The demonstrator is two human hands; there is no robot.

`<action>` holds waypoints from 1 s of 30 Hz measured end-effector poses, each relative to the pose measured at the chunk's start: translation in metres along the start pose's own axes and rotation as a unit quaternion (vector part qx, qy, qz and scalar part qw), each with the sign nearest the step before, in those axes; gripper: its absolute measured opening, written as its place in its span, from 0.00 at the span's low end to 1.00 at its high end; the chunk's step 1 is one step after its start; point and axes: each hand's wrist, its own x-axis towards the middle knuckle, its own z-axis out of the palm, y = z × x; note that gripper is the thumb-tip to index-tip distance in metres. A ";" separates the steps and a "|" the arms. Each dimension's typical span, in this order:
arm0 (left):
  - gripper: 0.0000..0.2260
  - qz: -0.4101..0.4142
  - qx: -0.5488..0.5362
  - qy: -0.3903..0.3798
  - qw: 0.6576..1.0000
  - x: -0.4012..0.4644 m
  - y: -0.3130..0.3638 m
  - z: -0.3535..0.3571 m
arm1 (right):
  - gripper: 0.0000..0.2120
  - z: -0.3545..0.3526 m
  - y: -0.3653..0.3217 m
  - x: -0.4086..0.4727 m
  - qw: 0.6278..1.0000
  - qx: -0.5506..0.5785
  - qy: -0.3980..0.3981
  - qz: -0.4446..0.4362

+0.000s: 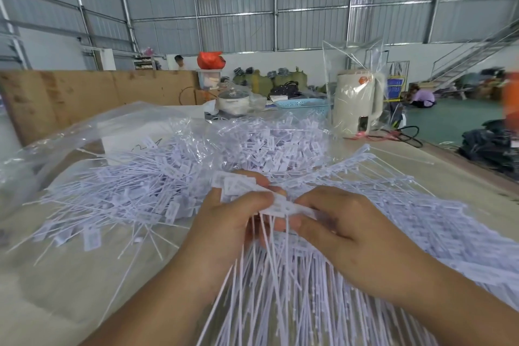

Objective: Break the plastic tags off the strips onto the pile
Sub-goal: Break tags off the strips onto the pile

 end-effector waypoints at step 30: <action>0.04 -0.017 0.053 -0.045 0.997 -0.013 -0.002 0.013 | 0.22 0.004 0.001 -0.003 0.998 0.055 0.009 -0.017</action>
